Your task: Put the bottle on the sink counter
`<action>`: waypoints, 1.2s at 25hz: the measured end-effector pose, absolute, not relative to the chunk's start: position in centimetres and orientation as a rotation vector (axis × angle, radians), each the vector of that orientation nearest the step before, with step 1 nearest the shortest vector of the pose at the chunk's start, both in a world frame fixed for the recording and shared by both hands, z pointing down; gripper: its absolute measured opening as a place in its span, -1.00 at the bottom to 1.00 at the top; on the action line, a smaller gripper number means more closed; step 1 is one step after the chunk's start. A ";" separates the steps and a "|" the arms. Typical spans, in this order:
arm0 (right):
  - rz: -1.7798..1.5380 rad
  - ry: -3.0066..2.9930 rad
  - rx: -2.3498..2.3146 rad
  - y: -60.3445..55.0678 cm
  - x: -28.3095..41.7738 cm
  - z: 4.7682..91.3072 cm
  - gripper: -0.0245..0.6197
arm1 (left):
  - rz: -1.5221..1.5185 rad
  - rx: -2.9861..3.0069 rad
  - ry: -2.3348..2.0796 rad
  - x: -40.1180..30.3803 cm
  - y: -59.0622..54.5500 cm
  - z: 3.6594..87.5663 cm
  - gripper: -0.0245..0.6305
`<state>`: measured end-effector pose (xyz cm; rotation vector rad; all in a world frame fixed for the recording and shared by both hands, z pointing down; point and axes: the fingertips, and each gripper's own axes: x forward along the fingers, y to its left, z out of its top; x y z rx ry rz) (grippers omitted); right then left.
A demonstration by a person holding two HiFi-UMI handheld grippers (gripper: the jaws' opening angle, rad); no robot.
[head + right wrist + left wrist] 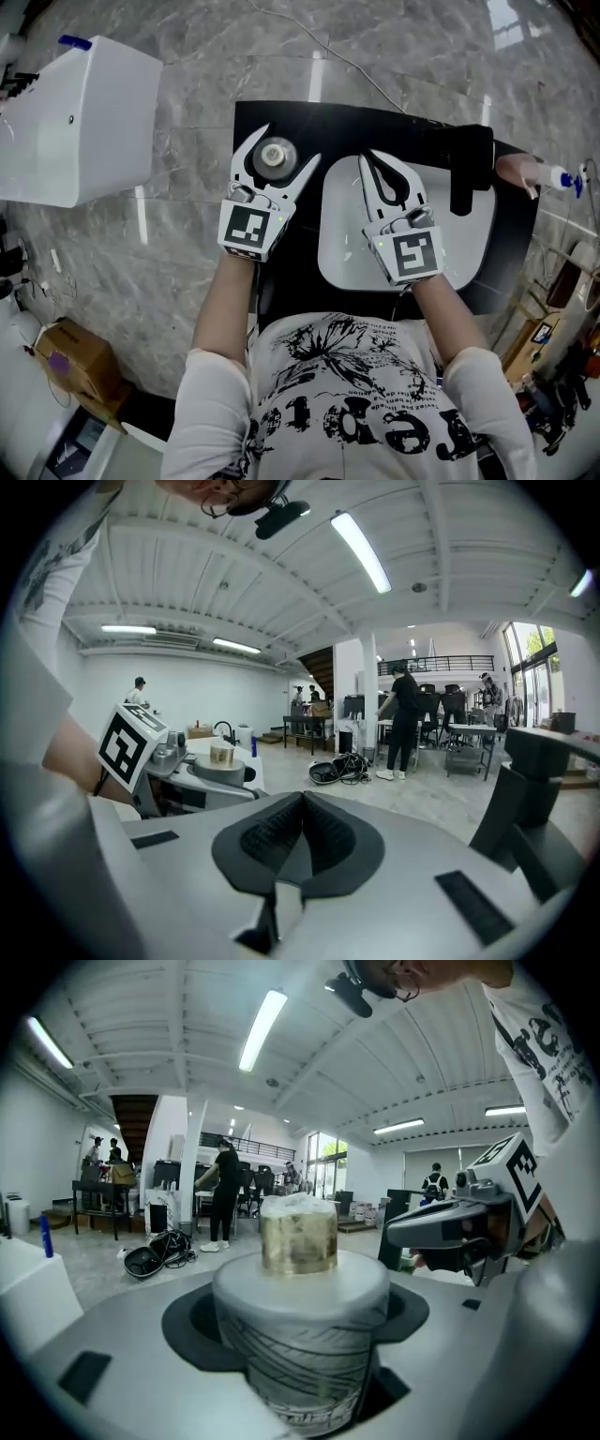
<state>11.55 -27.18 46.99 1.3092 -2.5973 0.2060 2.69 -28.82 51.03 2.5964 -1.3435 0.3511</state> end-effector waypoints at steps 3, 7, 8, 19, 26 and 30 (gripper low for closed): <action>0.225 -2.594 1.301 -27.8 11.5 48.0 -0.88 | 0.404 2.593 -1.328 3.1 -29.6 52.7 0.14; 0.234 -2.591 1.312 -28.4 11.9 48.9 -0.88 | 0.500 2.599 -1.315 3.6 -30.5 54.7 0.14; 0.233 -2.591 1.316 -28.5 11.9 49.0 -0.88 | 0.527 2.598 -1.313 3.7 -30.6 55.1 0.14; 0.298 -2.503 1.286 -28.2 13.4 51.3 -0.88 | 0.636 2.550 -1.226 4.3 -31.3 57.1 0.15; 0.311 -2.491 1.276 -27.7 13.0 51.2 -0.88 | 0.649 2.550 -1.196 4.3 -30.7 57.1 0.15; 0.317 -2.494 1.267 -27.4 12.8 50.8 -0.88 | 0.669 2.522 -1.172 4.1 -29.8 57.3 0.15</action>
